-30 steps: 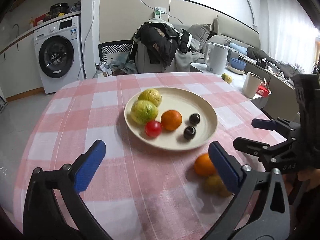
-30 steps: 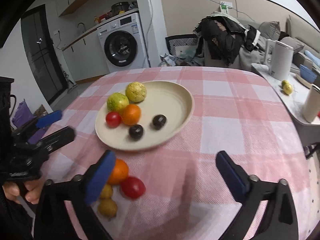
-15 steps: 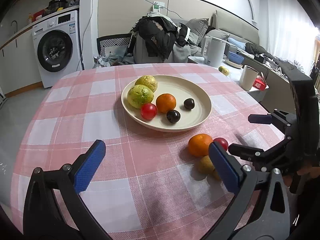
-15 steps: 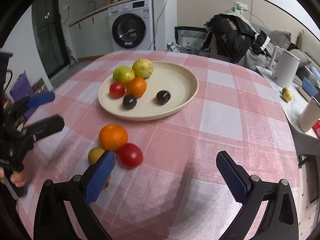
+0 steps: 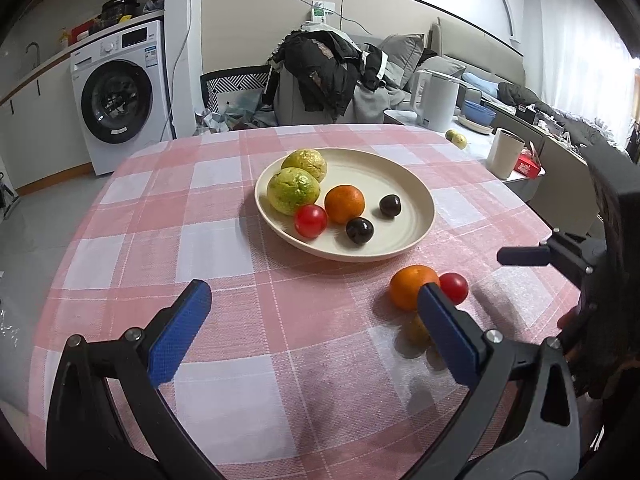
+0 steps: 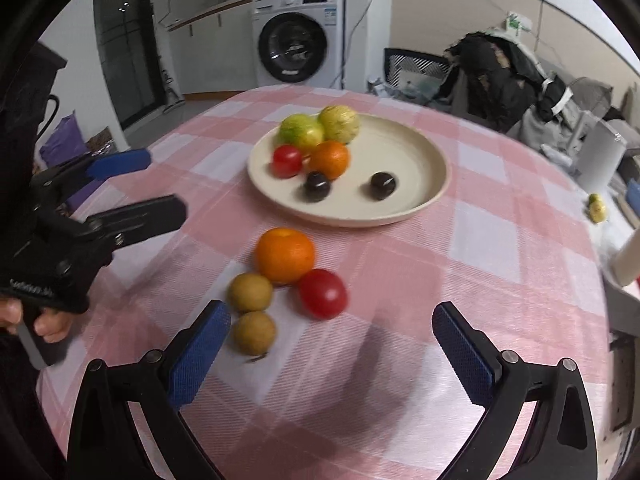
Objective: Organize fruits
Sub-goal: 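Withdraw both tools from the plate toward the kiwis, then grasp a brown kiwi with the right tool, then grasp the other brown kiwi with the left tool while the right tool holds its kiwi, then carry both kiwis onto the cream plate and open both tools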
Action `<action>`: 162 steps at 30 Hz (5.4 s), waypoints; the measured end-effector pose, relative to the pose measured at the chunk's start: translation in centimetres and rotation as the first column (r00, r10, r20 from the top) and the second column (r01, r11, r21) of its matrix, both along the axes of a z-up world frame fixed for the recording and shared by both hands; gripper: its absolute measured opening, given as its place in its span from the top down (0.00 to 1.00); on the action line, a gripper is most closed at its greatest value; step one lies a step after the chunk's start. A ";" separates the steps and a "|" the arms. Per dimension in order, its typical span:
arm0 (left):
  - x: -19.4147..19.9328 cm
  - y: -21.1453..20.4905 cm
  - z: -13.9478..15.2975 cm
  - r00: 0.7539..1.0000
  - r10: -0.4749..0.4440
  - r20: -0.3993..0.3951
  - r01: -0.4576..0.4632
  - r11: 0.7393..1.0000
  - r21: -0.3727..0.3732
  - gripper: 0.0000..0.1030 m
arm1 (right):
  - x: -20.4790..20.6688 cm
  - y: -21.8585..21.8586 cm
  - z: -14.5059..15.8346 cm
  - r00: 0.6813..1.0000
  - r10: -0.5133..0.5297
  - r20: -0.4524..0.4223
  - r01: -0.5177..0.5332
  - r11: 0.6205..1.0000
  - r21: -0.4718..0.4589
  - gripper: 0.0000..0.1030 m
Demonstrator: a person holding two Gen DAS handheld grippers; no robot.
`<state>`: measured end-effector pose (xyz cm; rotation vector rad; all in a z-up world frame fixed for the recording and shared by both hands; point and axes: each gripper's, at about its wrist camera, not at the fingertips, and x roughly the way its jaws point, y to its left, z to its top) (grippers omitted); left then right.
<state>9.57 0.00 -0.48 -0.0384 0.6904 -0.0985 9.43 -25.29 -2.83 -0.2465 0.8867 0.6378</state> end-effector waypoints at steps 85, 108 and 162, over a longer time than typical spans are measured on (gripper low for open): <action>1.5 -7.1 -4.8 0.950 -0.239 -0.203 0.229 0.971 -0.072 0.51 | 0.8 -3.2 1.3 0.998 -0.056 0.042 0.053 0.997 0.060 0.76; 0.2 -5.3 -1.9 0.972 -0.226 -0.057 0.221 0.972 -0.084 0.77 | 0.8 -3.9 1.9 0.997 -0.062 0.050 0.054 0.988 0.144 0.76; 9.9 -1.8 -3.5 0.994 -0.080 -0.076 0.078 0.996 -0.030 0.77 | 9.1 1.0 0.0 0.984 -0.179 -0.027 0.180 0.962 0.203 0.76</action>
